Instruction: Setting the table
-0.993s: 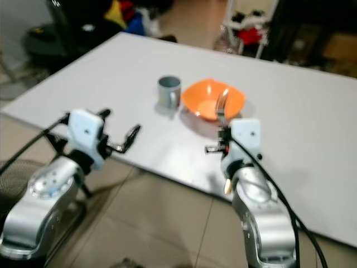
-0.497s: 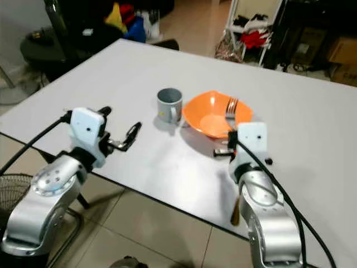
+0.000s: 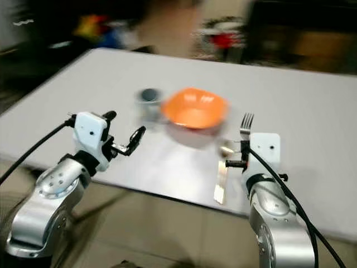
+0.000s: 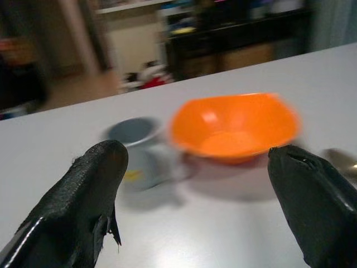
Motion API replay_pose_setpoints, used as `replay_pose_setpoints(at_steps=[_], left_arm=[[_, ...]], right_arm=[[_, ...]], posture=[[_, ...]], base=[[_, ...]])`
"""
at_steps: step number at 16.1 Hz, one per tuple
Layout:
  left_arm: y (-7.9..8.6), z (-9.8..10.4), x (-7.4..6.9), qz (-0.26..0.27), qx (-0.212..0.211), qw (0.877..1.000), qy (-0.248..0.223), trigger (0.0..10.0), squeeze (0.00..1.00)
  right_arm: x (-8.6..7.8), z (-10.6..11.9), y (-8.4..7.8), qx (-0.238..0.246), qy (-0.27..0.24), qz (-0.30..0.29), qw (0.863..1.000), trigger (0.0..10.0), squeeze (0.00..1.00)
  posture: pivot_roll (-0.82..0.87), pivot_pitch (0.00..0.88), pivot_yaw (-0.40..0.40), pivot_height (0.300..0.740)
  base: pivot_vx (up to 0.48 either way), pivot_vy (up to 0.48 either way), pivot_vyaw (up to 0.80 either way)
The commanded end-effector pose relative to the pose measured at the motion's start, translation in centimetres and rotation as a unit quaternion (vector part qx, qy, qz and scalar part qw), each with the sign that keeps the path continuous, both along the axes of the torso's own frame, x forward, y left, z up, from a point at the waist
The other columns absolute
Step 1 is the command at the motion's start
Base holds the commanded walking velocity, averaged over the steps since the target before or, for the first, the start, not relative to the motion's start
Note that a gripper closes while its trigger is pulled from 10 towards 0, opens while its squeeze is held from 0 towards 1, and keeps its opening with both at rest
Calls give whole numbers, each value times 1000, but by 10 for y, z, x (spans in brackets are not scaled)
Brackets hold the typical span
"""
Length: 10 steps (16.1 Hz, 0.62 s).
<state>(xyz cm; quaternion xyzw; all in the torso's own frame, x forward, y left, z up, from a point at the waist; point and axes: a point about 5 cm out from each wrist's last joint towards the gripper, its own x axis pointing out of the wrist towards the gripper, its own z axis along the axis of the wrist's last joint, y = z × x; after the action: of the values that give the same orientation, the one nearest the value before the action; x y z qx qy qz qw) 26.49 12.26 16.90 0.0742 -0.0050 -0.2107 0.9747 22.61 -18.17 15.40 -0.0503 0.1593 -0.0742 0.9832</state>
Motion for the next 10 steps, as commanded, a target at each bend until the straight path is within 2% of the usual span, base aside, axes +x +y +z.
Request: replay_pose_setpoints(at_steps=[1, 2, 4, 6, 7, 10], left_arm=[[0, 2, 4, 8, 17, 1000, -10, 10000, 0], [-1, 2, 5, 12, 28, 999, -14, 10000, 24], [-5, 3, 5, 1, 5, 1000, -10, 10000, 27], [-6, 4, 4, 0, -11, 1000, -5, 10000, 8], [-7, 4, 5, -1, -2, 1000, -6, 10000, 4], [-3, 5, 5, 1, 7, 1000, -4, 10000, 4]], right_arm=[[-2, 3, 1, 5, -3, -5, 1000, 10000, 0], [-2, 3, -1, 4, -1, -8, 1000, 10000, 0], [2, 6, -3, 10, -4, -3, 1000, 10000, 0], [8, 8, -5, 18, 3, 18, 1000, 10000, 0], [13, 8, -3, 18, 14, 57, 998, 10000, 0], [27, 9, -1, 17, 27, 89, 996, 10000, 0]], posture=[[-31, 54, 53, 740], [-31, 54, 53, 740], [-34, 56, 56, 740], [-36, 57, 59, 740], [-34, 57, 61, 740], [-26, 57, 58, 740]], base=[[0, 0, -800], [0, -480, -800], [0, -480, -594], [0, 0, 0], [0, 0, 0], [0, 0, 0]])
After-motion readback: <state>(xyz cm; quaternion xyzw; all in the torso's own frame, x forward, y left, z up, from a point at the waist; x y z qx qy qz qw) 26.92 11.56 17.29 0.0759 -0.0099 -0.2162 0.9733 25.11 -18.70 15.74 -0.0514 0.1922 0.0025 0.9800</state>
